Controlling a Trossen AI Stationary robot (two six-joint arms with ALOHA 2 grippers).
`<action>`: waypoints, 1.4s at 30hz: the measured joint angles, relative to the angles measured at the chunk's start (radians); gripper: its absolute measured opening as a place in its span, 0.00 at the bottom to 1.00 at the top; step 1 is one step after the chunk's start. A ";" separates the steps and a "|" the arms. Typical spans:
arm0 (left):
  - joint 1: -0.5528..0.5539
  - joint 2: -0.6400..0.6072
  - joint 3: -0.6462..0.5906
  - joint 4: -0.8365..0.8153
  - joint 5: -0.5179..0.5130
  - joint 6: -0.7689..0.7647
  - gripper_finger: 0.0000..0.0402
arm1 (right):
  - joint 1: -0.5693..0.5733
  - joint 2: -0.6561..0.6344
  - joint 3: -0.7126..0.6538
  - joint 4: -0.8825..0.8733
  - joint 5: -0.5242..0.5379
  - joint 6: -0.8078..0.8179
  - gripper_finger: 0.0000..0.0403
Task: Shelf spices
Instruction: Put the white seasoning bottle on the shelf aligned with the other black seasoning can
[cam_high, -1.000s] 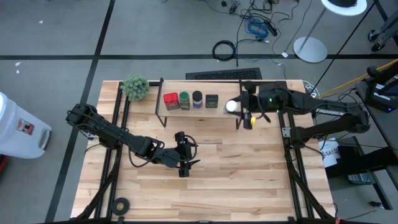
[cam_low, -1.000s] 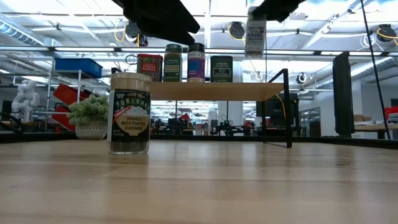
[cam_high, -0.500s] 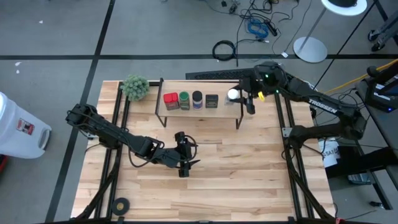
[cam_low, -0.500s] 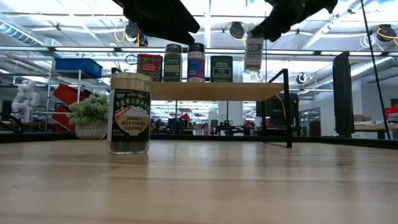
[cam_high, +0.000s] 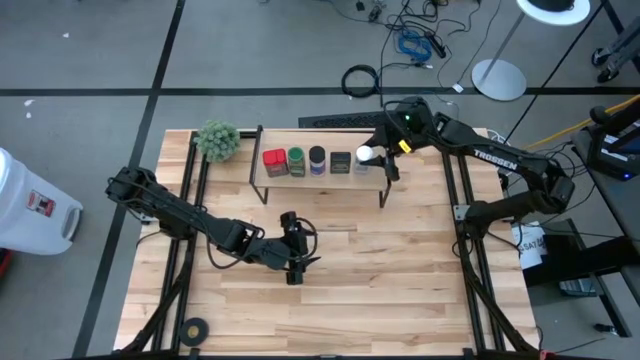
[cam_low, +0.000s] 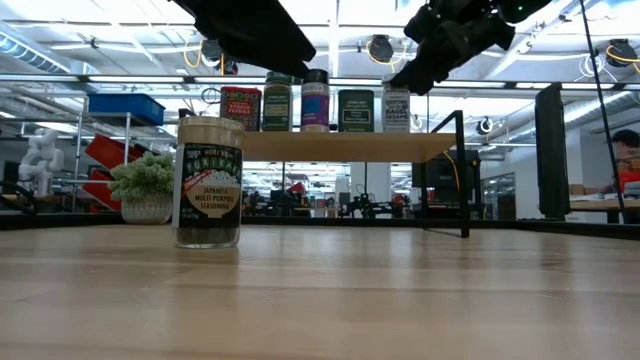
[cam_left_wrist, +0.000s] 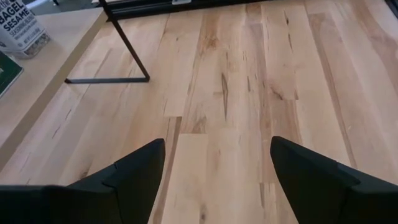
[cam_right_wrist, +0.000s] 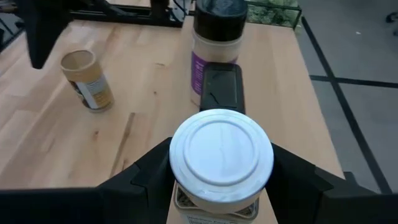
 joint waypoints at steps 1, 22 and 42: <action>0.000 0.000 0.000 -0.005 0.000 0.000 0.75 | 0.000 0.002 0.000 0.000 -0.009 0.000 0.50; 0.000 0.000 0.000 -0.008 0.000 0.000 0.75 | -0.017 0.006 -0.001 0.047 -0.069 0.039 0.50; 0.000 0.000 0.000 -0.009 0.000 0.000 0.75 | -0.018 0.017 -0.001 0.049 -0.068 0.062 0.53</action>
